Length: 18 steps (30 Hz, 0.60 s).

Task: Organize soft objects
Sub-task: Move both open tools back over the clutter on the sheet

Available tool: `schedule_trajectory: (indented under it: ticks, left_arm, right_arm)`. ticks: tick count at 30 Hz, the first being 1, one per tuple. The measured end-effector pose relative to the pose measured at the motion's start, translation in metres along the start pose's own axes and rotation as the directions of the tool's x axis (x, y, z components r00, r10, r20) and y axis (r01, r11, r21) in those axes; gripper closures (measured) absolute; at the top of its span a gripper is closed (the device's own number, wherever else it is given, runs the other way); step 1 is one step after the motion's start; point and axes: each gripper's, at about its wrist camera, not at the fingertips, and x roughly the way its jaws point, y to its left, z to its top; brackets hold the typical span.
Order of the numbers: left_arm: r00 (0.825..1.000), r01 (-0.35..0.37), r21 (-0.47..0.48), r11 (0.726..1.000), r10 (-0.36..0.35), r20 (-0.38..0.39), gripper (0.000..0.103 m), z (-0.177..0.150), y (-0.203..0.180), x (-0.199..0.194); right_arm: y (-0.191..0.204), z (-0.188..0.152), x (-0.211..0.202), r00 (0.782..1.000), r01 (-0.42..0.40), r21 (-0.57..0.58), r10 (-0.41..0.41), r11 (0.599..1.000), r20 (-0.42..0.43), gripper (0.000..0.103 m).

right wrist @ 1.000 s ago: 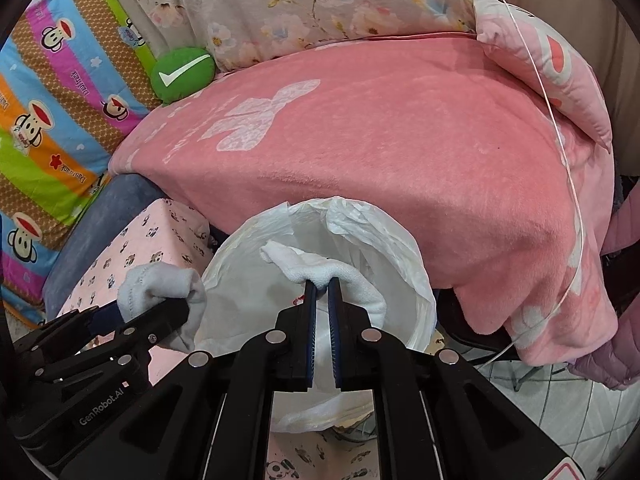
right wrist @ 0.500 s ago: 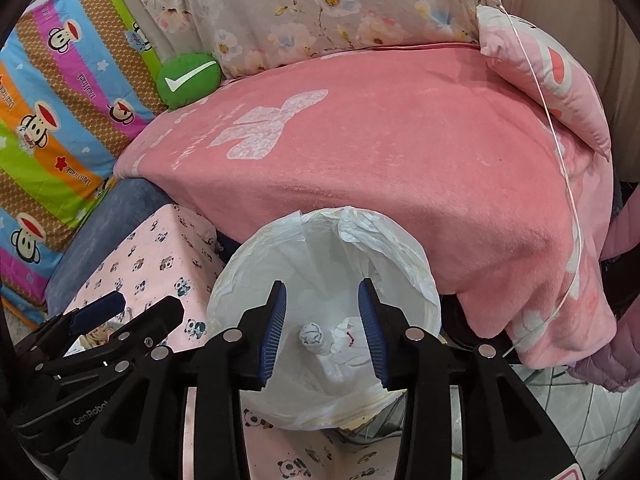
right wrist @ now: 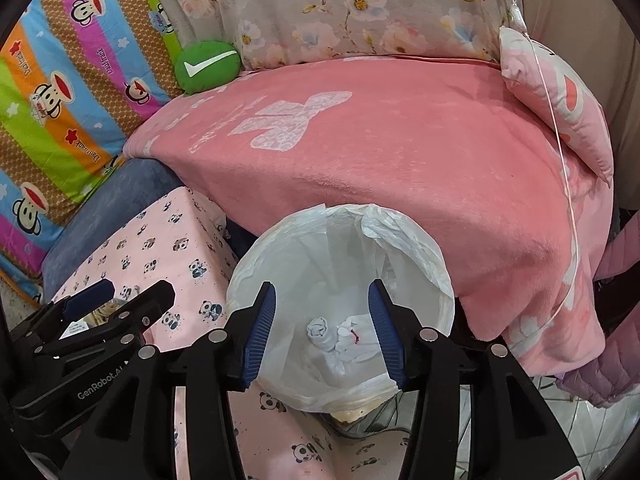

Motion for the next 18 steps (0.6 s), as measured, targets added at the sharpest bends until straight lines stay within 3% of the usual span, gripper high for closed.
schedule_trajectory:
  ticks: [18]
  left_arm:
    - [0.996,-0.087,-0.097,0.991,0.087,-0.005,0.022,-0.022,0.05,-0.013]
  right_arm:
    - [0.045,-0.015,-0.004,0.999,-0.028,-0.076,0.026,0.997,-0.022,0.045]
